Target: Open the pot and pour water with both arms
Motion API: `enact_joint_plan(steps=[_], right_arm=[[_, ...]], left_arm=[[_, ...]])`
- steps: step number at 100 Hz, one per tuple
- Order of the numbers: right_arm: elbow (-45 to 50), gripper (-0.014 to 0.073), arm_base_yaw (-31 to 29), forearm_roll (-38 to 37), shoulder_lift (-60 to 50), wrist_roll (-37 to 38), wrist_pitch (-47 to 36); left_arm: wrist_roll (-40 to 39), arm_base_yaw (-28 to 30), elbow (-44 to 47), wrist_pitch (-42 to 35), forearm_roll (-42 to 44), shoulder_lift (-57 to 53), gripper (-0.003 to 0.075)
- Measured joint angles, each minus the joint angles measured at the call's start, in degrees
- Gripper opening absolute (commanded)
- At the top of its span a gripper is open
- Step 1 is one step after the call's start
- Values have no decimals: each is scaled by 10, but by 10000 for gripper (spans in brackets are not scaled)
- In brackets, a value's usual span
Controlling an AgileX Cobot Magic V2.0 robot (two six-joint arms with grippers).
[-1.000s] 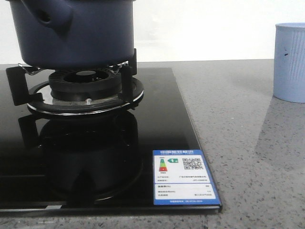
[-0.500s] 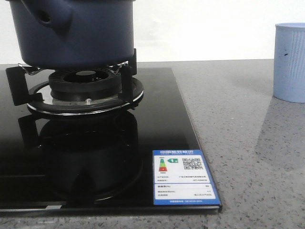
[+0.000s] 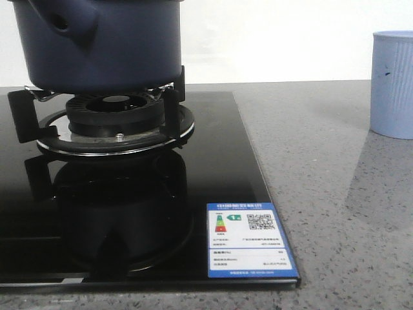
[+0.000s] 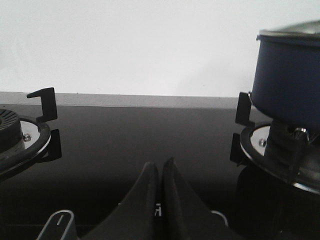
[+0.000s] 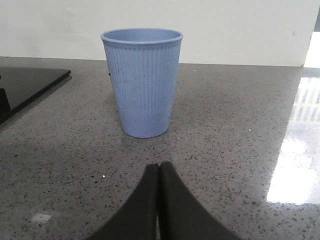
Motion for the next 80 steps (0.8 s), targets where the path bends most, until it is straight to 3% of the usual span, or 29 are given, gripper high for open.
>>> enact_joint_plan(steps=[31,64,80], right_arm=[[0,-62,0,33,0,0,-18],[0,-62,0,190,0,0,-34],[0,-62,0,236,0,0,-36]], left_arm=[[0,0,0,-41,-33,0,-16],[-1,0,0,-67,-224,0,-16],[-3,0,0,-71,-277,0,-16]])
